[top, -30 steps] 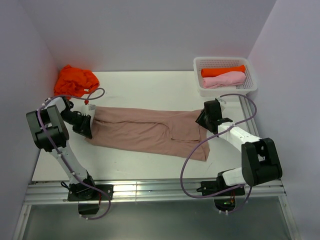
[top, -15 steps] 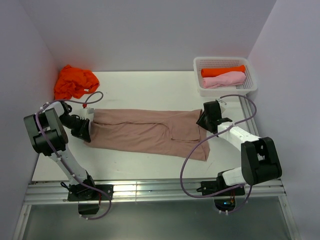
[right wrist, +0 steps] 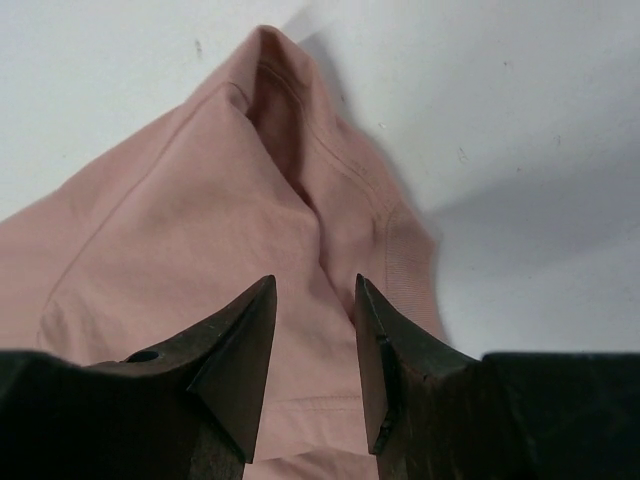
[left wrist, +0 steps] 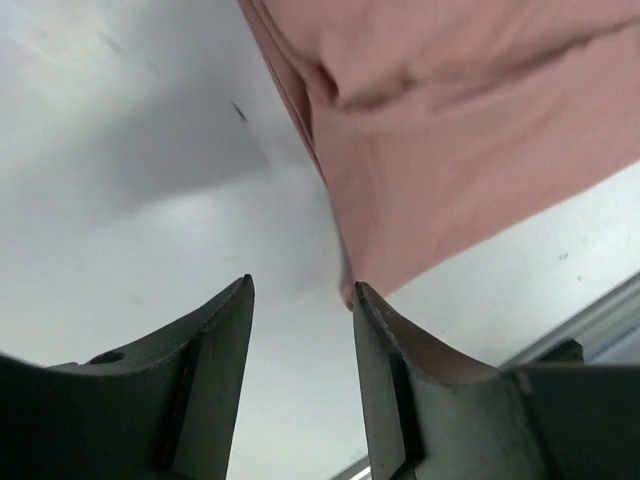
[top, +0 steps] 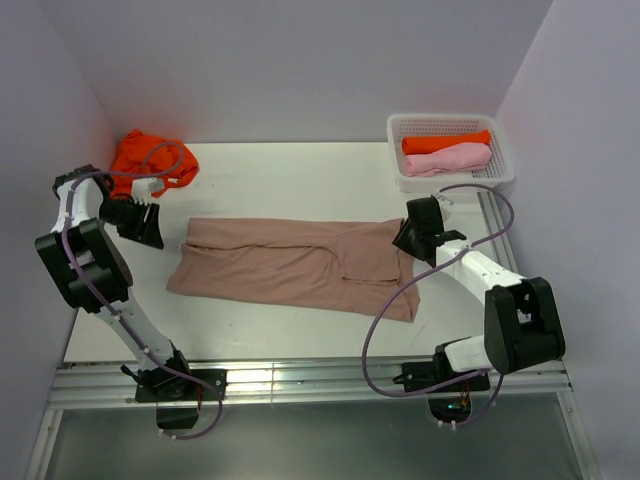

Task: Roll the t-shirts
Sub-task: Fold the tshirt

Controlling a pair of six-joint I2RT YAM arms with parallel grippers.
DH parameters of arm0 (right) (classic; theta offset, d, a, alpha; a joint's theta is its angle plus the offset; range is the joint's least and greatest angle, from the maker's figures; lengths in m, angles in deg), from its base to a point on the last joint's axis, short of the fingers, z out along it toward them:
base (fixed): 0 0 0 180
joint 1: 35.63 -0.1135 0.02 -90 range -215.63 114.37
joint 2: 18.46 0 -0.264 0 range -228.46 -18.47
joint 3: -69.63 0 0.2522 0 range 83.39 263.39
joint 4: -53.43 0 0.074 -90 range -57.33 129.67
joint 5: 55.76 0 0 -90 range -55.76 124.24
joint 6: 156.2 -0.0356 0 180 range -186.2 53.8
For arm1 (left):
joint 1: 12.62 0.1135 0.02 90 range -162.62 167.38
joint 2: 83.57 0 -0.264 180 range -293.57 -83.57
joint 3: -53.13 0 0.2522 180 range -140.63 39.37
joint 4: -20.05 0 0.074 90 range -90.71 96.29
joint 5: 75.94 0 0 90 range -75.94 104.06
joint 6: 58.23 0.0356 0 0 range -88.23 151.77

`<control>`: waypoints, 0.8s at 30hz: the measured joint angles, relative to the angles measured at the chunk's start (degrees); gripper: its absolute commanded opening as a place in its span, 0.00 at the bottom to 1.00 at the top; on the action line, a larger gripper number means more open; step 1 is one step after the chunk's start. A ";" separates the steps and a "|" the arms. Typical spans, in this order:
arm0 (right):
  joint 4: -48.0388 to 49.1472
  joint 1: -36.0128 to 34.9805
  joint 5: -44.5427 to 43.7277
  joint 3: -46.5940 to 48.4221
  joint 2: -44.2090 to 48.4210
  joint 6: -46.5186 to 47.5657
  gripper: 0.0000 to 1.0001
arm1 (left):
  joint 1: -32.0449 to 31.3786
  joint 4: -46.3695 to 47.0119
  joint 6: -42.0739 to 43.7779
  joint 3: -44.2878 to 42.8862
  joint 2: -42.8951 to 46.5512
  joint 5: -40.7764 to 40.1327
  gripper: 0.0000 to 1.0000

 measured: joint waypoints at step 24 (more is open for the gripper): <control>-1.38 -7.82 2.99 9.16 -11.56 -2.40 0.45 | -15.02 6.71 -10.19 -6.01 -10.47 5.60 0.23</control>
